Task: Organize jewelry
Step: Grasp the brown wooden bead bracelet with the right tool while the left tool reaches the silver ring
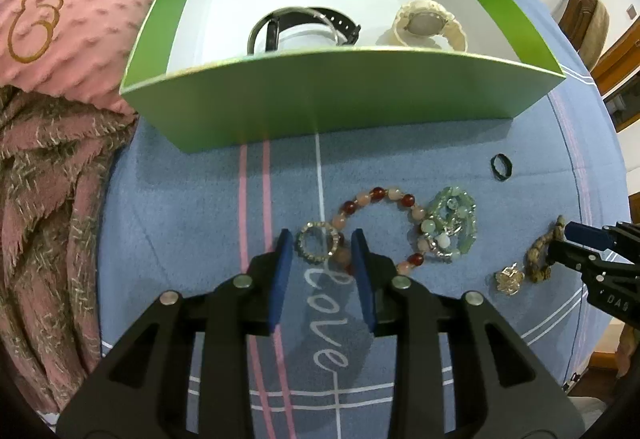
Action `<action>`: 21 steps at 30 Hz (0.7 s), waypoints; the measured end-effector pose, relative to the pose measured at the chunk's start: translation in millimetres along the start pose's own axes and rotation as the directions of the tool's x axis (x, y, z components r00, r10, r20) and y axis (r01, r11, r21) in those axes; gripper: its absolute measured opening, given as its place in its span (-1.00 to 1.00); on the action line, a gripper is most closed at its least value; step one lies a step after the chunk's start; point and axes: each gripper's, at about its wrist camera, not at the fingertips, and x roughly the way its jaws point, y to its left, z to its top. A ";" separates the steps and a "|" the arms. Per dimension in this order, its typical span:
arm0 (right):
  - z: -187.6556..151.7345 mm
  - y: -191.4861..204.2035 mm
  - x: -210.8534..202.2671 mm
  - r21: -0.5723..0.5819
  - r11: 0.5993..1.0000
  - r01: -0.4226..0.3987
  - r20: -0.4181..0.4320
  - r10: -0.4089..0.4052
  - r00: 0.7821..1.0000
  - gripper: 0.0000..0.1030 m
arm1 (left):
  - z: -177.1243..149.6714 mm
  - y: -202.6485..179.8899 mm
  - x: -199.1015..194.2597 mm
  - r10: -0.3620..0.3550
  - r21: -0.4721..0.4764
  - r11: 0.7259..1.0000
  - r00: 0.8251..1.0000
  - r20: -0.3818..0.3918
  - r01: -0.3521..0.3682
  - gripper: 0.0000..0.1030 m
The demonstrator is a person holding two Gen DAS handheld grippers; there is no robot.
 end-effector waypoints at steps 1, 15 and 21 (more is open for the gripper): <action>-0.2 -2.1 -1.4 0.007 1.000 -0.002 0.006 0.002 1.000 -0.24 | 1.6 -1.5 -1.0 0.001 0.006 1.000 1.000 0.005 -0.001 -0.38; 5.0 14.9 9.6 -0.021 1.000 -0.010 0.018 0.011 1.000 -0.24 | 18.0 -25.0 13.6 0.008 0.088 0.996 1.000 -0.009 -0.007 -0.35; 4.2 35.7 11.8 -0.068 0.998 -0.001 0.034 0.004 0.999 -0.24 | 16.6 -42.6 19.5 0.017 0.132 0.991 1.000 -0.008 -0.015 -0.38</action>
